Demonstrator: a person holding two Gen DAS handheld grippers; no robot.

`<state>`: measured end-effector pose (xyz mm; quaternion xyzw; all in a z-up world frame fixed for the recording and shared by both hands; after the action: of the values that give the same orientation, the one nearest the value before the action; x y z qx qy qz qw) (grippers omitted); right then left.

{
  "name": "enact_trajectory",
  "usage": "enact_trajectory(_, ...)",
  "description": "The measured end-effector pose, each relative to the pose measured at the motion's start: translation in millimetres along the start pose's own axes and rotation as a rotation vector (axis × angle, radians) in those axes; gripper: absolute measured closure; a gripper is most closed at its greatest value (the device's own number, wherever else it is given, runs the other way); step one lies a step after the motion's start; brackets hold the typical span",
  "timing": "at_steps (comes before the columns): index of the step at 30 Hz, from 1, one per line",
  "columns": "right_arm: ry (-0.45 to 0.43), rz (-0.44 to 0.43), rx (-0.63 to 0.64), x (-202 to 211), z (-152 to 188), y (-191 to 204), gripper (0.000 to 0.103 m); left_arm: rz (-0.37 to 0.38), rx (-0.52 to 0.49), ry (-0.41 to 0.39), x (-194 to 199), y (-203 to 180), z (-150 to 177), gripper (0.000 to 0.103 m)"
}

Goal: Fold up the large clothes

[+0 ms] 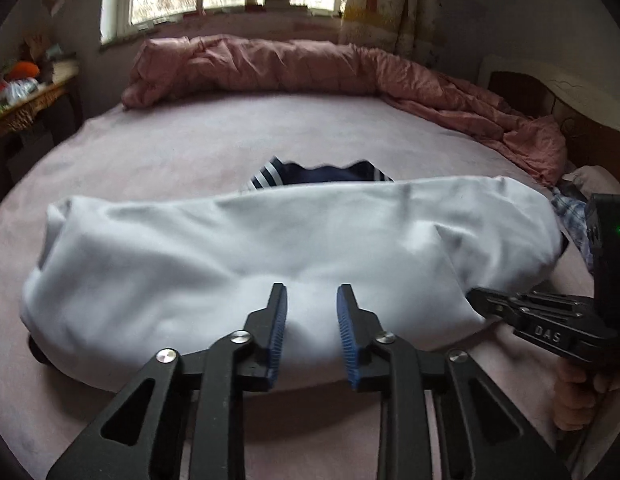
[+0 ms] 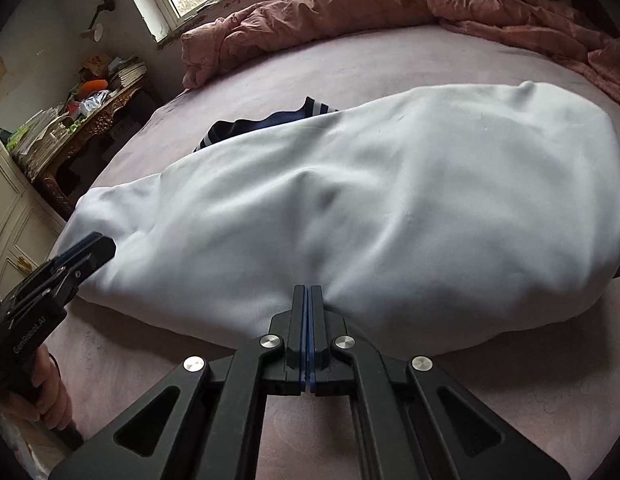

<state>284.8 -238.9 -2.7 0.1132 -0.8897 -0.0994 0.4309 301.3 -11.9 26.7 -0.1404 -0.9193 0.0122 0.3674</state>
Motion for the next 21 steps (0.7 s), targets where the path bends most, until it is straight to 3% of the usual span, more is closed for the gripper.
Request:
enact_trajectory(4, -0.044, -0.005, -0.020, 11, 3, -4, 0.103, -0.043, -0.024, 0.064, -20, -1, 11, 0.087)
enact_trajectory(9, -0.052, -0.015, -0.018, 14, 3, -7, 0.103, -0.094, -0.044, 0.044, -34, 2, 8, 0.086)
enact_trajectory(12, -0.046, -0.006, -0.007, 9, 3, -6, 0.103, -0.122, 0.008, 0.062, -51, 20, -9, 0.099)
enact_trajectory(16, -0.040, -0.008, 0.005, 6, 3, -7, 0.103, -0.058, 0.165, 0.065, -68, 52, -40, 0.102)
enact_trajectory(21, -0.036, -0.024, -0.003, 5, 3, -8, 0.103, -0.012, 0.214, 0.084, -58, 59, -47, 0.102)
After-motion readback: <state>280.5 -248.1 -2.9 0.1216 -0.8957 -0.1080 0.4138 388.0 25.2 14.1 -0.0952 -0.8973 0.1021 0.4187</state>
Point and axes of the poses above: each gripper's, at about its wrist camera, not at the fingertips, and x roughly against the way its jaws point, y to its left, z to its underside, the point moved 3 cm from there along -x, roughly the way its jaws point, and after that the axes turned 1 degree about -y, right-handed, at the moved point
